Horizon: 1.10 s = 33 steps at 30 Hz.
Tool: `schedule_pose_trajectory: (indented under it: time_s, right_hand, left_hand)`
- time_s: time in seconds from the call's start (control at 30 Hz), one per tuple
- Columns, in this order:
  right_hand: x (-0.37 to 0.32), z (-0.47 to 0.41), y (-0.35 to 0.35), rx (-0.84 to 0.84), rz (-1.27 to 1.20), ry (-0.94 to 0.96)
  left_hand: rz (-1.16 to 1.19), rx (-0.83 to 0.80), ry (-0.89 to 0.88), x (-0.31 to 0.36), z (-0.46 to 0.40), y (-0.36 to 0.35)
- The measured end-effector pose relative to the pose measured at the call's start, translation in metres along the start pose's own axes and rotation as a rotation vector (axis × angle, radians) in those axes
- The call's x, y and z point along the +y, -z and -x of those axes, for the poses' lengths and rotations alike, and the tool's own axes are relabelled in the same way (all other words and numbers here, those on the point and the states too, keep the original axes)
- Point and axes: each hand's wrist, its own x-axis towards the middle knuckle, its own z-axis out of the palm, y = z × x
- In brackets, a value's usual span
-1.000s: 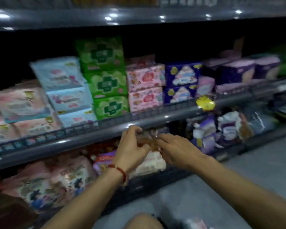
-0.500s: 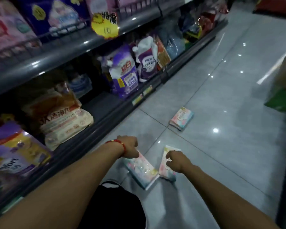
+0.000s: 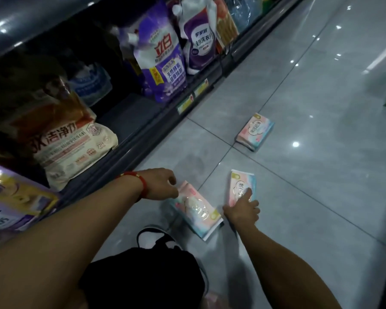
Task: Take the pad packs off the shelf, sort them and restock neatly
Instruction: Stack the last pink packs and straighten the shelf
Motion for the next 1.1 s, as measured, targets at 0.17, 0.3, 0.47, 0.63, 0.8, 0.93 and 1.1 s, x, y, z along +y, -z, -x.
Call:
schedule_pose_trajectory:
  time_s: [0.17,0.3,0.47,0.63,0.8,0.93,1.1]
  right_hand:
    - [0.006,0.034,0.029,0.055,-0.238,0.327]
    - [-0.009,0.082,0.047,-0.085,-0.359,0.573]
    - [-0.052,0.128,0.055,-0.256,-0.810,0.552]
    - [-0.065,0.147,0.063,-0.605,-1.024,0.480]
    - [-0.052,0.114,0.076,-0.371,-0.768,0.479]
    - [-0.053,0.096,0.078,-0.558,-0.865,0.460]
    - [-0.021,0.081,0.036,-0.258,-0.787,0.231]
  left_hand:
    - [0.003,-0.002,-0.003,0.004,0.005,0.008]
    - [0.003,0.038,0.014,0.011,0.007,0.010]
    - [0.219,-0.051,0.059,0.010,0.004,-0.004]
    - [0.614,-0.056,-0.005,-0.011,0.008,-0.014]
    - [0.521,-0.087,-0.018,-0.040,0.006,0.008]
    - [0.515,-0.026,-0.064,-0.043,-0.024,0.005]
    - [0.782,0.120,-0.092,-0.052,-0.073,-0.041]
